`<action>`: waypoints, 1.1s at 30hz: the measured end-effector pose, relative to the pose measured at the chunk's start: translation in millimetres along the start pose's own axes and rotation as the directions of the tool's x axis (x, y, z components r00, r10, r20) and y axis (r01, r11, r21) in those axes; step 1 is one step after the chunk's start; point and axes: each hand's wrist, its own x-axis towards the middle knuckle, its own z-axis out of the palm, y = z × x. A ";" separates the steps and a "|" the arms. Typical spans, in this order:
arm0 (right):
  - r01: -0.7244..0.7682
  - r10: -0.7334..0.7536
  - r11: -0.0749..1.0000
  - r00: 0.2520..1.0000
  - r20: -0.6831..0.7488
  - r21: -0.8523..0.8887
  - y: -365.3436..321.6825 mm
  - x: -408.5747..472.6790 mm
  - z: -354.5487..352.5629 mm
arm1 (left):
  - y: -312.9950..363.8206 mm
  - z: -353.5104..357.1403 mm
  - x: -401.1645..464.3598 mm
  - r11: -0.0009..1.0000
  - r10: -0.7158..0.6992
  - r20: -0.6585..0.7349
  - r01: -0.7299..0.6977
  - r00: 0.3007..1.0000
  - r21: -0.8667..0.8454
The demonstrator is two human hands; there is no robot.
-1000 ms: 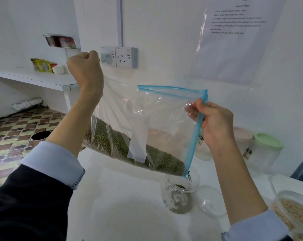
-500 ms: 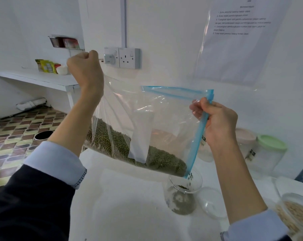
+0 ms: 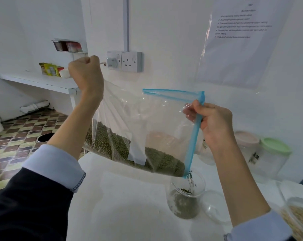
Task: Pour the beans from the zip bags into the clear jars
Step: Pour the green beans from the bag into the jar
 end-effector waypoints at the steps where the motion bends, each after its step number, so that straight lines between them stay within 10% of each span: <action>1: 0.003 -0.003 1.000 1.000 -0.018 0.001 0.3 -0.1 0.5 | 0.0 -0.6 1.0 1.000 0.002 0.001 -0.002 1.000 0.001; 33: 0.040 -0.042 0.998 0.998 -0.056 -0.044 0.5 4.8 3.1 | -5.5 -6.8 -0.6 1.000 0.011 0.025 -0.011 1.000 0.017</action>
